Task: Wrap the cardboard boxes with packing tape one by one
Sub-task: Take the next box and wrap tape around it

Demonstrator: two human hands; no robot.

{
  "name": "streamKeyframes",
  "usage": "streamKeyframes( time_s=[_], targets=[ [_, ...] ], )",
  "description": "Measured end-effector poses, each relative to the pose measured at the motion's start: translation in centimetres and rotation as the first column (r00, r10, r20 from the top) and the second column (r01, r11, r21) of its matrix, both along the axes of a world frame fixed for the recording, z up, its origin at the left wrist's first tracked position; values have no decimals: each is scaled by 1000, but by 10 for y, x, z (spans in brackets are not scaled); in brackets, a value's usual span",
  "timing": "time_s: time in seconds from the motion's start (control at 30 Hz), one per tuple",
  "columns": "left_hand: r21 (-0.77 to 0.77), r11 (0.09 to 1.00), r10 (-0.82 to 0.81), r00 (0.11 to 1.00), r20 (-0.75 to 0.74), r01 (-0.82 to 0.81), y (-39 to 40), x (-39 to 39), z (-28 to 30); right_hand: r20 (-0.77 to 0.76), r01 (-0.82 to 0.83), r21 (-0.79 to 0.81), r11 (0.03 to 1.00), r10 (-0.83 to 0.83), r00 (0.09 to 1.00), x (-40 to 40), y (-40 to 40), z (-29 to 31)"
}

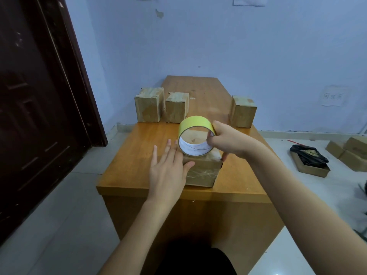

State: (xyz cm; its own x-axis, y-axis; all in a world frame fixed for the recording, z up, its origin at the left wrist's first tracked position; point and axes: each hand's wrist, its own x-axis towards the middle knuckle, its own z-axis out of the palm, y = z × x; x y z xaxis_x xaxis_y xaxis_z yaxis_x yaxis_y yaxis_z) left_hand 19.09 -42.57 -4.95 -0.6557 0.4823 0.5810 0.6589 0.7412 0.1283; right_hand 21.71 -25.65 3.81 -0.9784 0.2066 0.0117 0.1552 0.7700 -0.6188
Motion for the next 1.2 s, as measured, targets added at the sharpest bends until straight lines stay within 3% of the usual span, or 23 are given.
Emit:
streamKeyframes(
  time_s=[0.2,0.5,0.67,0.77,0.9,1.07,1.13,1.2],
  targets=[
    [-28,999,15,1000,0,-15,6,-1,3,30,4,-111,994,-1,1000,6,13,0],
    [-53,998,44,999,20,-43,-2,2,-2,91,-106,-41,994,109,990,-1,4,7],
    [-59,996,63,997,43,-60,-8,-3,-8,116,-113,-103,988,125,985,-2,6,7],
    [13,1000,20,997,74,-21,-9,-3,-9,86,-68,-179,981,85,993,3,14,-3],
    [28,1000,-6,989,147,2,-8,-7,-8,4,38,-144,989,-38,999,0,15,-12],
    [186,982,-103,922,374,34,-7,-20,1,-50,67,-114,991,-73,996,2,11,-30],
    [227,971,-150,927,344,73,2,-17,5,-97,84,-95,992,-93,991,1,9,-33],
    [164,976,-187,944,271,147,9,-15,4,-78,106,-123,987,-117,990,0,9,-30]
  ],
)
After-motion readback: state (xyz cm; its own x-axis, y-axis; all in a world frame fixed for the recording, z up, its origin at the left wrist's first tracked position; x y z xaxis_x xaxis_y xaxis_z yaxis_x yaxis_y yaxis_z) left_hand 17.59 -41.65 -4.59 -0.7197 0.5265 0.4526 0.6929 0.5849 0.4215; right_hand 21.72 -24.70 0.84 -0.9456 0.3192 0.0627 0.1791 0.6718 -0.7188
